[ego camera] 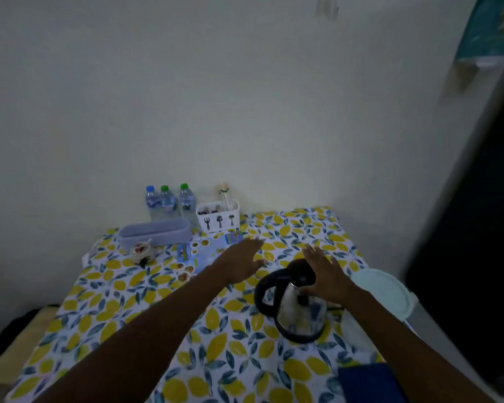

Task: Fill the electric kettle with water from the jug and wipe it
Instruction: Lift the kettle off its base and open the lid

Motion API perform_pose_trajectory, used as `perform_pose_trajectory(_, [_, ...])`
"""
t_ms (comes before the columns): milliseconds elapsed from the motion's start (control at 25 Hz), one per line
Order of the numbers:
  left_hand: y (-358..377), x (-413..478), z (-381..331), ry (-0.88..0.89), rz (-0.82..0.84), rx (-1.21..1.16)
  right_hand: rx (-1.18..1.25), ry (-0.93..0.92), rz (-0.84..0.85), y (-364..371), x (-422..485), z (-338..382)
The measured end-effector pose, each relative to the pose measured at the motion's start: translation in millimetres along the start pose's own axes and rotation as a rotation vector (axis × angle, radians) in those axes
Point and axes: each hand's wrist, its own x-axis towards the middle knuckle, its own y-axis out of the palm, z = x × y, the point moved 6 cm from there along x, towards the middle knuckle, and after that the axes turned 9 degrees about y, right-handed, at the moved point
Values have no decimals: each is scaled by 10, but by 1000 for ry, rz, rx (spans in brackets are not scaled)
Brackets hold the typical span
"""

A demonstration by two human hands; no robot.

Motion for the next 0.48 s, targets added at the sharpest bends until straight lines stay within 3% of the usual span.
perform_pose_trajectory(120, [516, 38, 41, -63, 78, -128, 15, 32, 9, 274, -75, -80])
perform_pose_trajectory(200, [836, 90, 10, -89, 87, -218, 126, 22, -76, 385, -162, -80])
perform_pose_trajectory(480, [1135, 287, -10, -156, -219, -544, 301, 60, -229, 439, -162, -59])
